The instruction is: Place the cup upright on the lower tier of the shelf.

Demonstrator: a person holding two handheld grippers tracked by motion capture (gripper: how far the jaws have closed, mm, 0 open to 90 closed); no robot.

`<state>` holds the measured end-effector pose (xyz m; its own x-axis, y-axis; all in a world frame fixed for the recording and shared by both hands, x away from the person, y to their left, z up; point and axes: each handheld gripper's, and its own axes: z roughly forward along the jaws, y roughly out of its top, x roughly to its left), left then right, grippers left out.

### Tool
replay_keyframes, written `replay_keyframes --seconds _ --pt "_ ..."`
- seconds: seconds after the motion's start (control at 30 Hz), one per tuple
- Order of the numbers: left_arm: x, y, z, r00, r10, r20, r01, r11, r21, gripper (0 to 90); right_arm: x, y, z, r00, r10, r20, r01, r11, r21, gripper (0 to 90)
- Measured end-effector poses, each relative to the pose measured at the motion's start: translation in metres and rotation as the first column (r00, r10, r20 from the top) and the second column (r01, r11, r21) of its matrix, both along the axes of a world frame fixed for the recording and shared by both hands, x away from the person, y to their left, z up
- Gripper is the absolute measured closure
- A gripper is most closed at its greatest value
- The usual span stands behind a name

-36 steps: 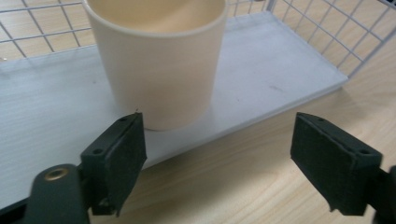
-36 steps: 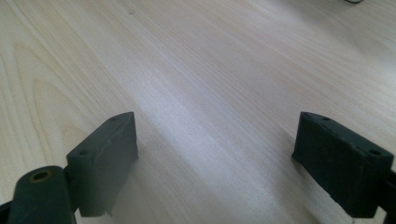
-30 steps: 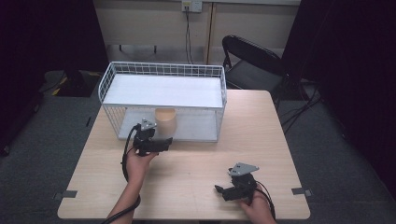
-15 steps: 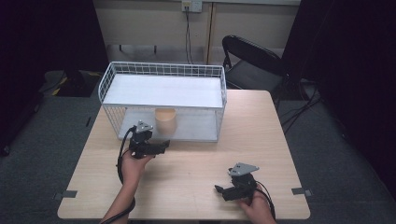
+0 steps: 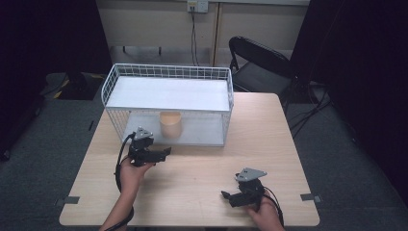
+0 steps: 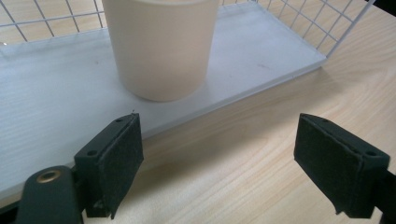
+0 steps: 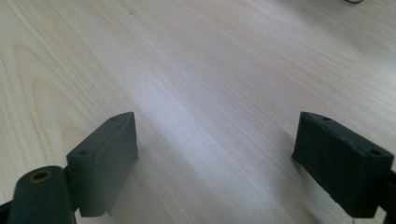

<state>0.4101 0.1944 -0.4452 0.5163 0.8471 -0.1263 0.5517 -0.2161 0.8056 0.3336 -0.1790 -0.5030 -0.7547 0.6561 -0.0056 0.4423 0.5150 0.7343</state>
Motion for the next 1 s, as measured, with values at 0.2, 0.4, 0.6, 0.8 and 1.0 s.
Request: replay_keyframes --seconds 0.2,0.4,0.6,0.8,1.0 --pt "-0.004 0.004 -0.002 1.0 -0.005 -0.003 0.005 1.0 0.007 15.4 0.0 0.0 0.0 1.0 0.0 0.0 0.0 1.0 0.0 12.9" --pt "-0.009 0.009 -0.004 0.9999 -0.017 -0.001 0.017 0.9999 0.001 15.4 0.0 0.0 0.0 1.0 0.0 0.0 0.0 1.0 0.0 12.9" --pt "-0.014 0.014 -0.004 0.9996 -0.022 0.018 0.021 0.9998 0.001 15.4 0.0 0.0 0.0 1.0 0.0 0.0 0.0 1.0 0.0 12.9" --pt "-0.017 0.024 -0.006 0.9997 -0.023 0.003 0.023 0.9996 0.018 15.6 0.0 0.0 0.0 1.0 0.0 0.0 0.0 1.0 0.0 12.9" --pt "-0.021 0.029 -0.006 0.9995 -0.029 0.007 0.029 0.9994 0.019 15.8 0.0 0.0 0.0 1.0 0.0 0.0 0.0 1.0 0.0 12.9"
